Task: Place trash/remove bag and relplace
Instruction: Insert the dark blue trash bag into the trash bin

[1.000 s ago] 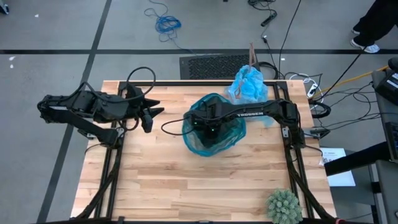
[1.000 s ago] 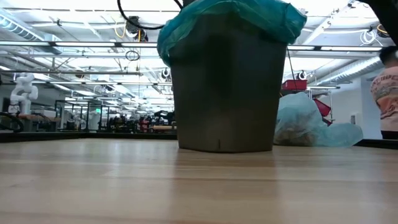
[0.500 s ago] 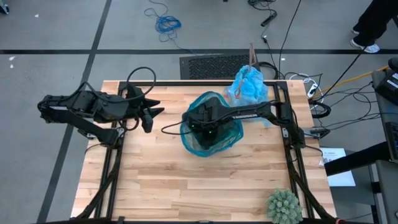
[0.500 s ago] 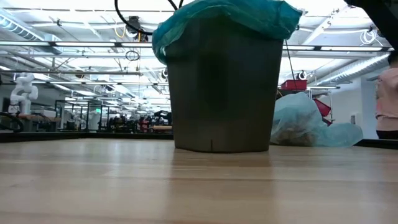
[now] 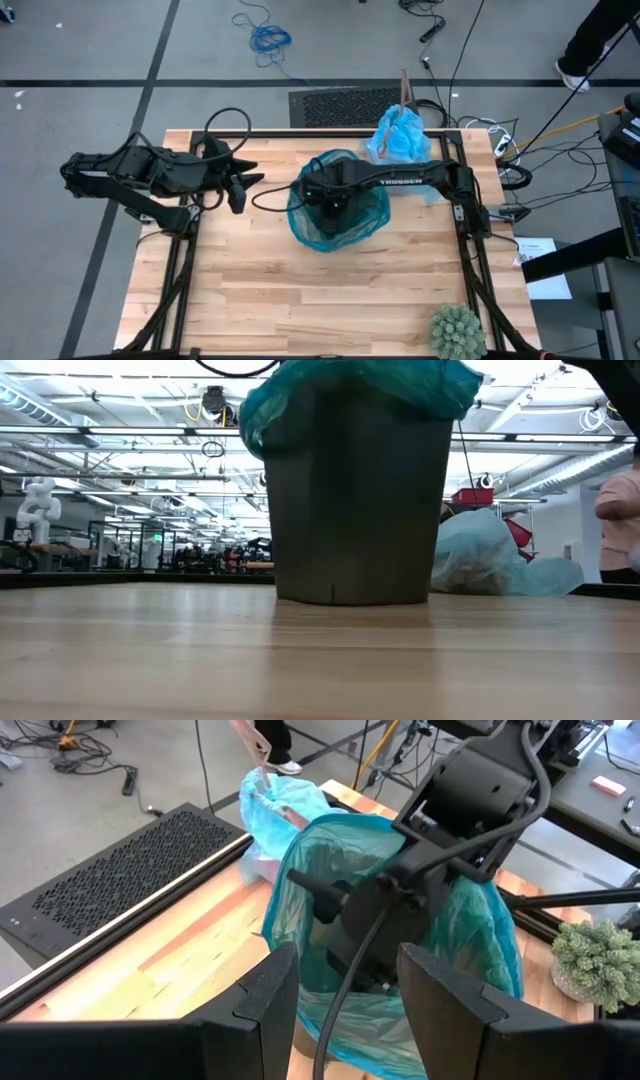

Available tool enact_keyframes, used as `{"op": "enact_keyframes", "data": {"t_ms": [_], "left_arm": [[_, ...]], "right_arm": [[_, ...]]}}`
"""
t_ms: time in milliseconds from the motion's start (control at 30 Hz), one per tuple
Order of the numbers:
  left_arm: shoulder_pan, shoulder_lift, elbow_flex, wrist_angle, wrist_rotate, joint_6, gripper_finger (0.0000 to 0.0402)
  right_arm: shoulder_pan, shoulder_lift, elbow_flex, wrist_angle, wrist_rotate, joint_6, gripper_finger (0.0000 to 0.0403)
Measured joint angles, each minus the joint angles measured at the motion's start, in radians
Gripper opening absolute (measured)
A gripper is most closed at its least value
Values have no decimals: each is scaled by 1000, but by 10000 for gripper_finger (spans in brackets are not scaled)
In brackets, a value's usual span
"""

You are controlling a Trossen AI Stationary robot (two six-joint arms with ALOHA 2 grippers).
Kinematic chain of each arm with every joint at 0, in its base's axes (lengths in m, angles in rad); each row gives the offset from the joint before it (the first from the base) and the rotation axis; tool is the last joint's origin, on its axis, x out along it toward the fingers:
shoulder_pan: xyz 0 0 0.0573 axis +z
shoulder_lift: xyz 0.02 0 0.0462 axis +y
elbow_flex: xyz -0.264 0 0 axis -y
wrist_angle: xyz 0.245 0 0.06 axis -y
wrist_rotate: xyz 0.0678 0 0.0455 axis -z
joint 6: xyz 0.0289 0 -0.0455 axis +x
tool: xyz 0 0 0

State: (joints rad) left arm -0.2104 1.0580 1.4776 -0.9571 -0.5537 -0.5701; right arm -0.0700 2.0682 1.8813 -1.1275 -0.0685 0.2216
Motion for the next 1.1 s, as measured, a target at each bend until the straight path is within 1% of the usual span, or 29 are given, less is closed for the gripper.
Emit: {"op": "enact_keyframes", "data": {"t_ms": [133, 400, 533, 667, 867, 1100], "left_arm": [[0, 0, 0, -1, 0, 0, 166], [0, 0, 0, -3, 0, 0, 166], [0, 0, 0, -3, 23, -24, 166], [0, 0, 0, -4, 26, -24, 166], [0, 0, 0, -4, 26, -24, 166], [0, 0, 0, -3, 26, -26, 166]], "right_arm": [[0, 0, 43, -47, 30, 1, 0], [0, 0, 89, -110, 24, 2, 0], [3, 0, 111, -127, 16, 2, 0], [6, 0, 138, -142, 9, 4, 0], [6, 0, 192, -184, -30, 28, 0], [6, 0, 258, -225, -128, 37, 0]]}}
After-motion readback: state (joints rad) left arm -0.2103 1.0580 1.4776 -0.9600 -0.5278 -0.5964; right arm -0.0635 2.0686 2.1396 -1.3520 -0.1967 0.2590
